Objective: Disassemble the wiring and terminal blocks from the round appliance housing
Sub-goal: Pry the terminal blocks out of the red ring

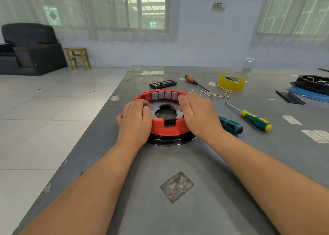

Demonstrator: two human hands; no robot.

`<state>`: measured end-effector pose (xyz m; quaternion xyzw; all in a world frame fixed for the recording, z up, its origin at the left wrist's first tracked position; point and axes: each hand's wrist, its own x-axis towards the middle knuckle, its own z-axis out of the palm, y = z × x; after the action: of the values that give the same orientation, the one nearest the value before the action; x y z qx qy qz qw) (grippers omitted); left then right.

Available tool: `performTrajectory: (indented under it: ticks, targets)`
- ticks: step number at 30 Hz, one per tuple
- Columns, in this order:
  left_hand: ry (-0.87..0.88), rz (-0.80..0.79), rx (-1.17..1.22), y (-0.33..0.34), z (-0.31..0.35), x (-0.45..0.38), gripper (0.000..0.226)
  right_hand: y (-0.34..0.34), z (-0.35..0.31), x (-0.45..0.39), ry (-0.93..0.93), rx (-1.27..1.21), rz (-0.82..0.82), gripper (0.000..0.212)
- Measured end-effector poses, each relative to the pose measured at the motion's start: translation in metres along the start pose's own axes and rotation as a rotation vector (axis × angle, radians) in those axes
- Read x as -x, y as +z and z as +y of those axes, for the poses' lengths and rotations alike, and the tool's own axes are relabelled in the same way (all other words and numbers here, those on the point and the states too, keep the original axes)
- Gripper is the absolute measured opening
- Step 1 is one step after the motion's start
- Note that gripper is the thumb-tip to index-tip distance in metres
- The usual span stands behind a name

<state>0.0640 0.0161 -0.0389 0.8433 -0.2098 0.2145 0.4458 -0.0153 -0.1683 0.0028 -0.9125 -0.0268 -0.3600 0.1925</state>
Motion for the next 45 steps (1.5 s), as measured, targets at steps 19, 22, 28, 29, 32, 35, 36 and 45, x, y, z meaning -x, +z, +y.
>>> performTrajectory:
  ticks: [19,22,28,29,32,35,36,45]
  targets:
    - [-0.018,-0.791,-0.397,0.010,0.096,-0.055,0.073,0.017,0.019,0.019,-0.002,0.017,0.034,0.050]
    - [-0.037,-0.781,-0.361,0.018,0.089,-0.050,0.077,0.016,0.018,0.019,0.002,0.054,0.015,0.052]
    - [-0.015,-0.753,-0.359,0.024,0.087,-0.043,0.085,0.015,0.017,0.020,0.009,0.067,0.013,0.047]
    - [-0.009,-0.753,-0.361,0.024,0.087,-0.043,0.084,0.015,0.017,0.019,0.010,0.070,0.010,0.047]
    - [0.018,-0.754,-0.352,0.023,0.087,-0.043,0.083,0.015,0.017,0.019,0.017,0.066,0.007,0.048]
    - [0.021,-0.756,-0.347,0.024,0.086,-0.043,0.081,0.014,0.016,0.019,0.017,0.055,0.011,0.048]
    - [0.017,-0.755,-0.344,0.024,0.086,-0.043,0.081,0.015,0.016,0.019,0.015,0.049,0.013,0.047]
    - [-0.058,-0.635,-0.192,0.021,0.086,-0.053,0.075,0.018,0.017,0.019,0.028,0.063,0.022,0.045]
